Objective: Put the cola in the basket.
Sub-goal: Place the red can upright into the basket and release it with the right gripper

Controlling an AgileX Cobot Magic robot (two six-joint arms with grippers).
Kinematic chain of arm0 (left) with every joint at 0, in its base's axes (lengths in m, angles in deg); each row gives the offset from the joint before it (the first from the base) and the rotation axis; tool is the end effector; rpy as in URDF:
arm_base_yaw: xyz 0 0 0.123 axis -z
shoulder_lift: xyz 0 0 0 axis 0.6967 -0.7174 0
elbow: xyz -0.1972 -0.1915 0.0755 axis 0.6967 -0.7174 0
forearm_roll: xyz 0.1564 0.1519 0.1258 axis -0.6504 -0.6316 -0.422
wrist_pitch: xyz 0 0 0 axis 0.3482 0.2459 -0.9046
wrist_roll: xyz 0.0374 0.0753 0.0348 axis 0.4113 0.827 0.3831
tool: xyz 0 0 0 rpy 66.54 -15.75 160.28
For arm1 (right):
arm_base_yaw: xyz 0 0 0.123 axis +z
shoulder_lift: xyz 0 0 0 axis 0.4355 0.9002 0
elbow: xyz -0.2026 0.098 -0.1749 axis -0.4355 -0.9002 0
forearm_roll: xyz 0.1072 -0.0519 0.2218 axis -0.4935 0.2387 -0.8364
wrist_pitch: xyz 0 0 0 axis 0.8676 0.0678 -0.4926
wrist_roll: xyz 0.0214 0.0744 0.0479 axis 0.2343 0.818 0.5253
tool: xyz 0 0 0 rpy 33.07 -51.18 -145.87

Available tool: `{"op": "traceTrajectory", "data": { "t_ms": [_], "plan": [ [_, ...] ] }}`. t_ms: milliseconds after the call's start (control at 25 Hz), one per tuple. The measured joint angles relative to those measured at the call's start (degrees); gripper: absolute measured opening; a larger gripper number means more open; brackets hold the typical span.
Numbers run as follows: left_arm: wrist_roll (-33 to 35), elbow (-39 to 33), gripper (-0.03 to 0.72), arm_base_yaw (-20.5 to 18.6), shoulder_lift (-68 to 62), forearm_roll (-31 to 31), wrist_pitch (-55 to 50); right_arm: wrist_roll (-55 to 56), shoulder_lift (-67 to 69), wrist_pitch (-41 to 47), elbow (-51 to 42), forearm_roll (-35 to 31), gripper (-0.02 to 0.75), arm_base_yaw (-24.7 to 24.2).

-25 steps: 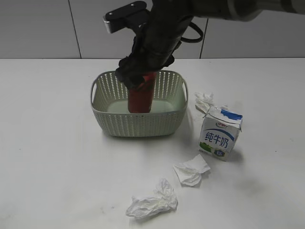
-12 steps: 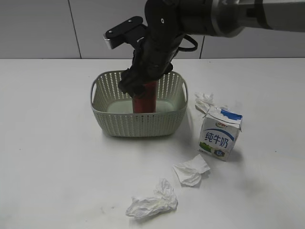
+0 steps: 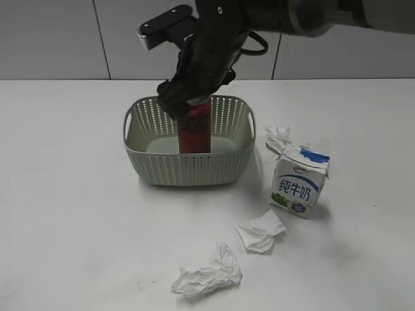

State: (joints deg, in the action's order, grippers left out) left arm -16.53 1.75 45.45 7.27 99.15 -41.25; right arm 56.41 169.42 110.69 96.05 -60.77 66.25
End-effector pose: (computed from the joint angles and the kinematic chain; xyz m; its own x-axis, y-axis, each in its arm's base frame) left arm -0.0058 -0.0174 0.2844 -0.3942 0.1031 -0.9132 0.2359 0.9717 0.0079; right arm 0.3701 0.3109 0.2081 -0.5896 -0.6180 -0.5200 -0.6879 0.7216 -0.0777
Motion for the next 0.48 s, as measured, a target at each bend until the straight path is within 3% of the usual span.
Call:
{"op": "traceTrajectory", "data": {
  "t_ms": [240, 480],
  "plan": [
    [0.0, 0.0, 0.23, 0.0, 0.0, 0.0, 0.0, 0.9, -0.3, 6.0, 7.5, -0.6, 0.656, 0.0],
    [0.0, 0.0, 0.23, 0.0, 0.0, 0.0, 0.0, 1.2, -4.5, 9.0, 8.7, -1.1, 0.652, -1.7]
  ]
}}
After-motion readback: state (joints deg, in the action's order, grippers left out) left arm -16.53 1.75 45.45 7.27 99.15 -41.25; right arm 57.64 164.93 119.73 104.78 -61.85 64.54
